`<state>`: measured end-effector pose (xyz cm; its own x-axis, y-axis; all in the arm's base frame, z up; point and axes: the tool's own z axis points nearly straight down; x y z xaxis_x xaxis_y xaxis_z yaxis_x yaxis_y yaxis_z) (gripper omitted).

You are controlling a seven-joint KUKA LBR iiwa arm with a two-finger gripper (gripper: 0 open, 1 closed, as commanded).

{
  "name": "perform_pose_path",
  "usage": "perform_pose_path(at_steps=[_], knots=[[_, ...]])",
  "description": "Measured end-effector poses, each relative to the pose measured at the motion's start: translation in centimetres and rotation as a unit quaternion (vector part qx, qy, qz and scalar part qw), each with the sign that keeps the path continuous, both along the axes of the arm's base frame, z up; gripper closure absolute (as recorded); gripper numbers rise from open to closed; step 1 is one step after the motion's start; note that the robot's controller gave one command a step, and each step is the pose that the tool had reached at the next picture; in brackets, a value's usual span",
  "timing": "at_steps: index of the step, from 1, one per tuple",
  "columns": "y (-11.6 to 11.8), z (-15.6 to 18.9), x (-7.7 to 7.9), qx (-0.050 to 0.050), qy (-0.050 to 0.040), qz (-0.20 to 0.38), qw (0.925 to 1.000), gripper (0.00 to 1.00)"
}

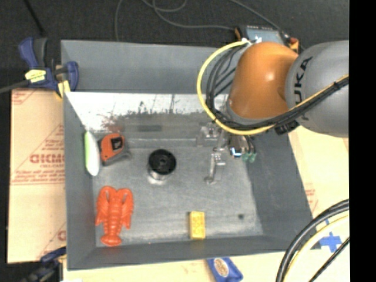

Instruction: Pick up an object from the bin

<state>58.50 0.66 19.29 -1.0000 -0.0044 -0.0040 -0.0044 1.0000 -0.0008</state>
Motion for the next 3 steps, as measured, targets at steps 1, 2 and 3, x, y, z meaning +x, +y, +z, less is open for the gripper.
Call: perform_pose_path(at_steps=[1,2,3], knots=[[3.8,-6.8,2.6,0.001,-0.0027,-0.008,1.0,0.0],[5.2,-8.8,3.0,0.0,0.0024,0.021,0.9998,0.0],[7.5,-7.6,3.6,0.0,-0.001,0.167,0.986,0.0]])
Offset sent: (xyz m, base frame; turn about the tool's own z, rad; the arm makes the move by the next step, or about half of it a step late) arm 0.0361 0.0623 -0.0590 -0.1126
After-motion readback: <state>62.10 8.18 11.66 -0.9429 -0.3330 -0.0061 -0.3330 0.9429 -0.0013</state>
